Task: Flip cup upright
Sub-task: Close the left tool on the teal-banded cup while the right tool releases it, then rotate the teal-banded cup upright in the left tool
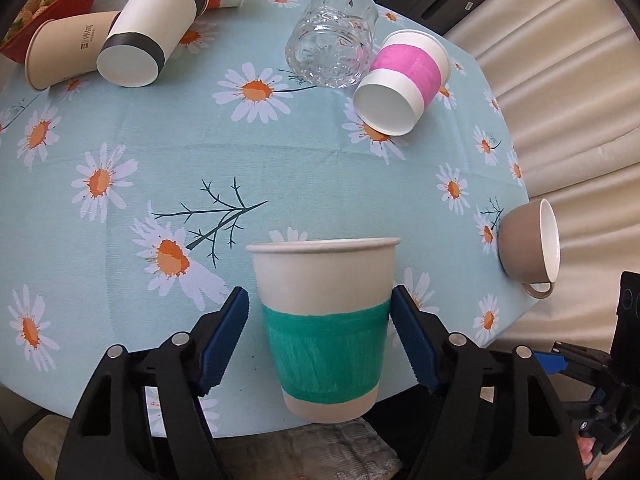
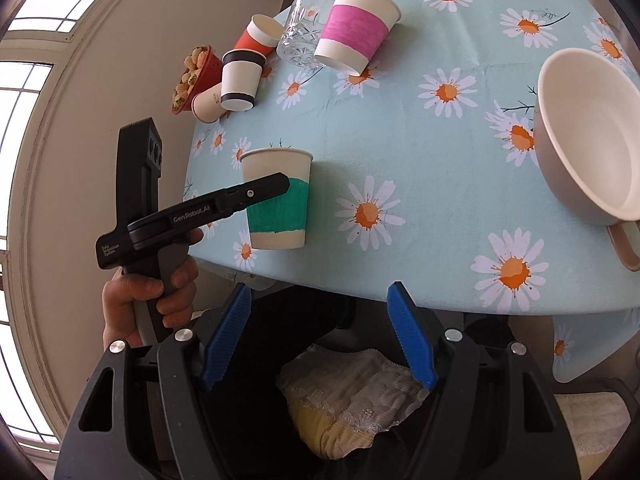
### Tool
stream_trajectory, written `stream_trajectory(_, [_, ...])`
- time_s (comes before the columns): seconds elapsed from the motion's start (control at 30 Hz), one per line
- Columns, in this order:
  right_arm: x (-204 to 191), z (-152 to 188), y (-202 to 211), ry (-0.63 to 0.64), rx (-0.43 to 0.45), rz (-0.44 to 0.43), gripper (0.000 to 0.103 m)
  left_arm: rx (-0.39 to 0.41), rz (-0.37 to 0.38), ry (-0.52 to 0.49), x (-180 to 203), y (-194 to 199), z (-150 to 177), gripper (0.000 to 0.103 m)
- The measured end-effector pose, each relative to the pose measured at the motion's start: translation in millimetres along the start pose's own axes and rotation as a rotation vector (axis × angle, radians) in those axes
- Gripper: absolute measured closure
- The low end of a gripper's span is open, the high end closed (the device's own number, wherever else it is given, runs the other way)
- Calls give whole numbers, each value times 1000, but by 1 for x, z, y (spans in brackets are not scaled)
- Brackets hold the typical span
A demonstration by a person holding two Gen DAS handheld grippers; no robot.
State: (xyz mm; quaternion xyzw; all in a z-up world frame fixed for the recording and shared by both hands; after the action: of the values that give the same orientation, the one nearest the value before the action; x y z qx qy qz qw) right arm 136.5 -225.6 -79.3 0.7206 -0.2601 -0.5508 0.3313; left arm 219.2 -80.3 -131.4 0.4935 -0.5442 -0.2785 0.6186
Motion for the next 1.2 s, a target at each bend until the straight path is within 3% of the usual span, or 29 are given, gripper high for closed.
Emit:
stream_trajectory(0.33, [4, 4, -7, 5, 1, -22, 32, 17, -19, -1, 5, 3, 1, 39])
stream_trajectory(0.5, [3, 4, -4, 10, 18, -24, 32, 106, -8, -39, 14, 26, 10, 39])
stream_trajectory(0.6, [2, 4, -1, 15, 37, -21, 32, 208, -7, -73, 20, 44, 20, 39])
stream_trajectory(0.83, [-5, 2, 6, 30, 82, -37, 32, 549, 21, -119, 28, 86, 55, 39])
stream_trajectory(1.2, [-31, 3, 28, 174, 183, 7, 32, 1033, -22, -214, 29, 71, 96, 39])
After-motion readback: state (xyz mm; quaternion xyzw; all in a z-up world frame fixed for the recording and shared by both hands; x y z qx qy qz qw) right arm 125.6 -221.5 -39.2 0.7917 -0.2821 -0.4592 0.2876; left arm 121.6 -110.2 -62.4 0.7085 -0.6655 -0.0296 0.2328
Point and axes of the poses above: each gripper's, at about its wrist camera, not at the fingertips, and y roughly against the way its jaws point, x to its right, z to its underside, the point moved 5 cm from there along -y, roughly the way its jaws point, and after that the axes turned 14 degrees about y, right-handed, at the moved point
